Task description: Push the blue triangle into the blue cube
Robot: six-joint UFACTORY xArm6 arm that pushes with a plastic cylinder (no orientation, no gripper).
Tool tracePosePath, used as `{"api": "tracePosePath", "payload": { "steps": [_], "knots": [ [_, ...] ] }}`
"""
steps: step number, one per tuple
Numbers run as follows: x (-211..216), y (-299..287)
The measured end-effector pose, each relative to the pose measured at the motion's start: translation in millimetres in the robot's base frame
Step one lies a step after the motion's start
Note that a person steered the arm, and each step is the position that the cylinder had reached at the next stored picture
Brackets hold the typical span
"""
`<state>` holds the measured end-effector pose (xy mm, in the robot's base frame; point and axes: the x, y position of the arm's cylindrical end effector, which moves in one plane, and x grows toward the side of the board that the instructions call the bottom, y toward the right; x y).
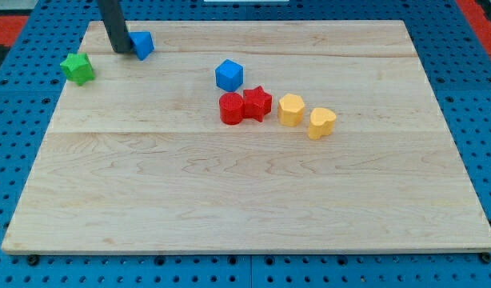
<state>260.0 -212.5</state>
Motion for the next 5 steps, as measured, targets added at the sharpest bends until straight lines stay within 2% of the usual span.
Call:
{"api": "tracePosePath", "payload": {
  "steps": [2,3,5],
  "knots": [
    [-1,-26],
    [-2,-79],
    [-67,-82]
  ]
}}
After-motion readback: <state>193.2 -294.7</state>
